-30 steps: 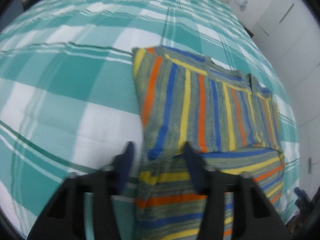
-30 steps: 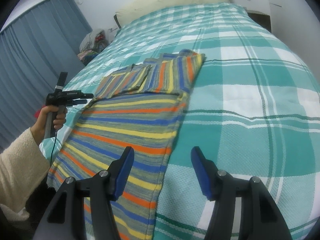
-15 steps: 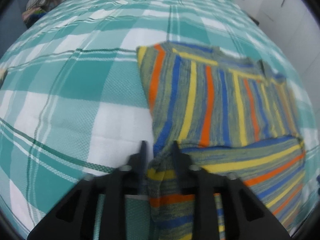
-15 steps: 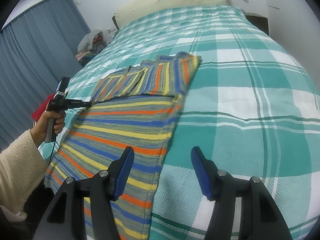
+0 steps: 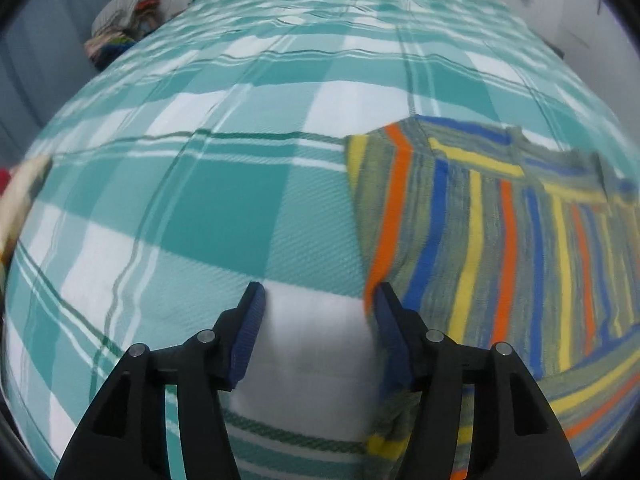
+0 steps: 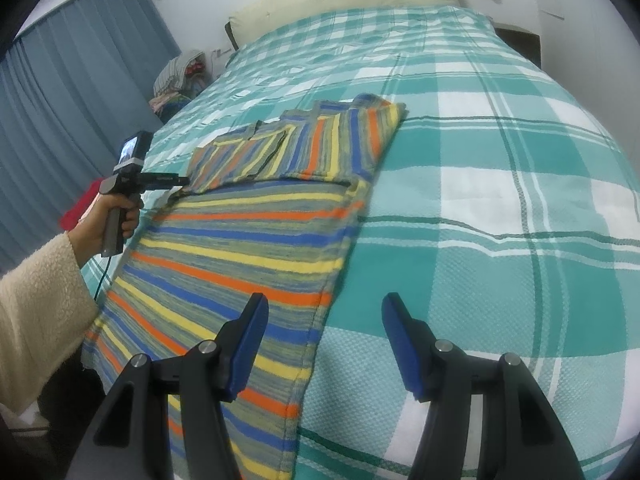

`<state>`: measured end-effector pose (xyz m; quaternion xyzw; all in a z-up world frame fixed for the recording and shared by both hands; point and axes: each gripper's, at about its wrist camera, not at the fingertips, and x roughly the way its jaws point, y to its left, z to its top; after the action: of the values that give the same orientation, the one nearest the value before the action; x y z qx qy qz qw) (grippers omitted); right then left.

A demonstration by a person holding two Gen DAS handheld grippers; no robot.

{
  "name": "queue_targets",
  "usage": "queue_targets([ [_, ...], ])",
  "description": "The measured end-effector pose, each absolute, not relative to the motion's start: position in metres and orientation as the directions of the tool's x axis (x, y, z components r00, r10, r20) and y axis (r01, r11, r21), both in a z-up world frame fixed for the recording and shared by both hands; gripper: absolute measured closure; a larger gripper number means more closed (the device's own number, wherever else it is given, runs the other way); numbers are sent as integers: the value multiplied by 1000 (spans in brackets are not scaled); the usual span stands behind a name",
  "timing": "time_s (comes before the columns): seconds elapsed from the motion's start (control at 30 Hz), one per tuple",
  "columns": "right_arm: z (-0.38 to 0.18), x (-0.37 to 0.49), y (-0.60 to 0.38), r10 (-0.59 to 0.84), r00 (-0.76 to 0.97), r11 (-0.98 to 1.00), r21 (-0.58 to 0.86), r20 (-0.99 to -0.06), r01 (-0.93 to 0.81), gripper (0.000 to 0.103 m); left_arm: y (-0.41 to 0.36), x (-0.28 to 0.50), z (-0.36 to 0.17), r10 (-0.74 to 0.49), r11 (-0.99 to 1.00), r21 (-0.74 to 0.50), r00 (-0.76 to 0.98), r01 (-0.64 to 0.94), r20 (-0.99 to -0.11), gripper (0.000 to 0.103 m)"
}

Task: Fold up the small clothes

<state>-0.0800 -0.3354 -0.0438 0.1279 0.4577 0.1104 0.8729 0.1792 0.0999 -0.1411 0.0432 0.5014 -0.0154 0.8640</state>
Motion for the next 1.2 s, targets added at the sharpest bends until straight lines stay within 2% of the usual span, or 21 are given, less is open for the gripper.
queue_targets([
  [0.13,-41,-80,-336,304,559,945,320,-771,-73,44,103,159,-123,-8,994,49,520,96,-854,42],
  [0.23,-40,-81,-330,300,553,950,298,-777,-97,44,89,128,-103,-64,985,31,532,169,-845,33],
  [0.33,-43,-85,-309,351,496,936,305,-795,-173,43,65,78,-92,-181,954,-31,489,298,-853,27],
  [0.43,-42,-98,-276,407,426,908,307,-808,-286,43,36,5,-93,-328,885,-138,386,444,-862,26],
  [0.53,-46,-119,-236,412,338,878,270,-846,-396,44,14,-61,-112,-327,837,-99,346,538,-879,24],
  [0.6,-63,-136,-216,314,297,889,169,-902,-425,44,6,-104,-136,-253,814,-6,346,580,-903,24],
  [0.7,-92,-162,-211,156,268,912,34,-951,-409,43,17,-147,-146,-177,819,128,459,559,-871,16],
  [0.83,-96,-191,-218,54,297,934,-57,-953,-353,41,44,-168,-146,-112,858,165,491,487,-864,6],
  [0.87,-100,-198,-221,18,291,942,-81,-956,-324,35,50,-171,-148,-104,867,163,493,470,-864,5],
  [1.07,-85,-217,-235,5,324,979,-62,-946,-195,35,64,-180,-131,-133,915,93,511,393,-849,7],
  [1.2,-56,-224,-240,-96,427,985,-147,-899,-89,30,75,-177,-109,-148,942,59,564,332,-812,7],
])
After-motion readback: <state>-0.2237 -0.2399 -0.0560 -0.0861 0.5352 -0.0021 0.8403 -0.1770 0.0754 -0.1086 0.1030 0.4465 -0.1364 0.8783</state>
